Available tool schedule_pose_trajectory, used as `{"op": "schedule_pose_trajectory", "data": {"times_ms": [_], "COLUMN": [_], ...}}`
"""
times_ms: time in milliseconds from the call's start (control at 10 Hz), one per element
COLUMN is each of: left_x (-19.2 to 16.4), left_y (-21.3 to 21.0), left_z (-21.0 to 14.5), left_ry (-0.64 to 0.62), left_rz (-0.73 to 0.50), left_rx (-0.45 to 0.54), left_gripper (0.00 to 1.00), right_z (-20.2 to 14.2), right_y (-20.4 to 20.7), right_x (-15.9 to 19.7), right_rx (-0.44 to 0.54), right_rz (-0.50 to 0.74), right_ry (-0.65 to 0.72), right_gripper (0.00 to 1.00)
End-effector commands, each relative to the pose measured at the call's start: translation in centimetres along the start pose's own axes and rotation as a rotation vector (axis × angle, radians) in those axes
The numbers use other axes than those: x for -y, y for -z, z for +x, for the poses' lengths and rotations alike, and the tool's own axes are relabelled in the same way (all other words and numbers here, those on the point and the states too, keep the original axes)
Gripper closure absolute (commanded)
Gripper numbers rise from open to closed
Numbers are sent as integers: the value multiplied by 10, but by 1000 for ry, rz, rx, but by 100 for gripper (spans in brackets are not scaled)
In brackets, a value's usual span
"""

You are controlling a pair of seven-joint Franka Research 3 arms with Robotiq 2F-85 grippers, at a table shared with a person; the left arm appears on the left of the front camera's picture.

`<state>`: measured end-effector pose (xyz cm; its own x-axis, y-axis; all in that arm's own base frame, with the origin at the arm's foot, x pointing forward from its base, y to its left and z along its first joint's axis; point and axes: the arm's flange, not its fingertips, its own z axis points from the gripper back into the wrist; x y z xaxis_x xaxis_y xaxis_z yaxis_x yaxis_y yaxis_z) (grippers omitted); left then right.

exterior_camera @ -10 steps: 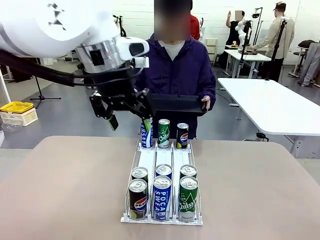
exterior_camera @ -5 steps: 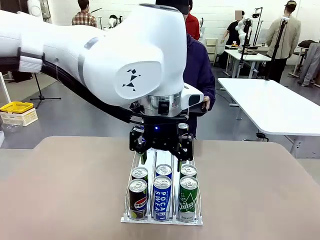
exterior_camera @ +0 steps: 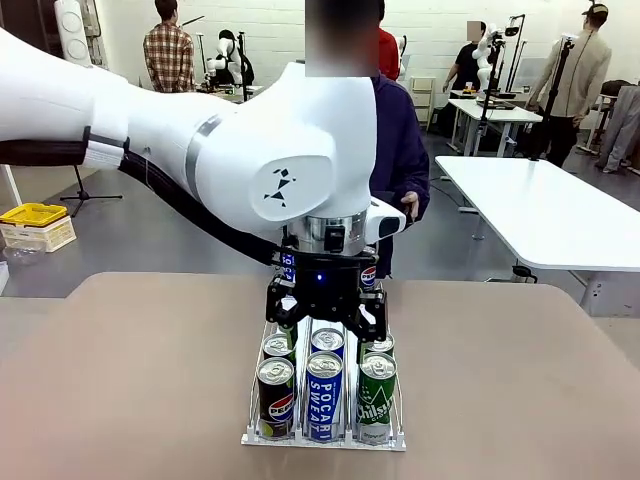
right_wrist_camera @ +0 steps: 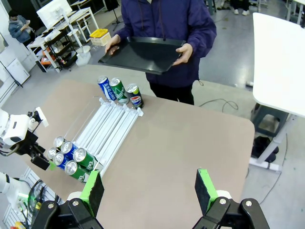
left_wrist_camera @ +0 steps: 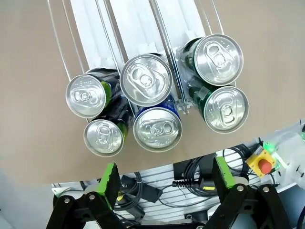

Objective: Retrieve and hand over the desired beverage to the person.
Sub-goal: Pick up a can of the same type that the person held from the Automatic Can Dispenser.

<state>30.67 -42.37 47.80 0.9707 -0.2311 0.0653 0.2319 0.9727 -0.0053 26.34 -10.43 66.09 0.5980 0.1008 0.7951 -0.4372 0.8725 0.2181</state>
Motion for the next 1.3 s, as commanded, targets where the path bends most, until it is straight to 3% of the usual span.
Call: {"op": "schedule_pose_trajectory", "data": {"times_ms": [0, 500, 1200], "left_x": [1, -11, -14], "left_y": [12, 25, 25], "left_z": [-1, -2, 4], "left_ry": [-79, -132, -112], "left_rz": [-5, 60, 38], "left_rx": [19, 45, 14], "left_gripper": [0, 0, 0], "right_z": [0, 0, 0], "right_y": [1, 1, 1], "right_x": [1, 1, 1], "right_rx": [0, 0, 0], "right_rz": [11, 11, 11], "right_ry": [-1, -1, -1], "right_gripper": [0, 0, 0]}}
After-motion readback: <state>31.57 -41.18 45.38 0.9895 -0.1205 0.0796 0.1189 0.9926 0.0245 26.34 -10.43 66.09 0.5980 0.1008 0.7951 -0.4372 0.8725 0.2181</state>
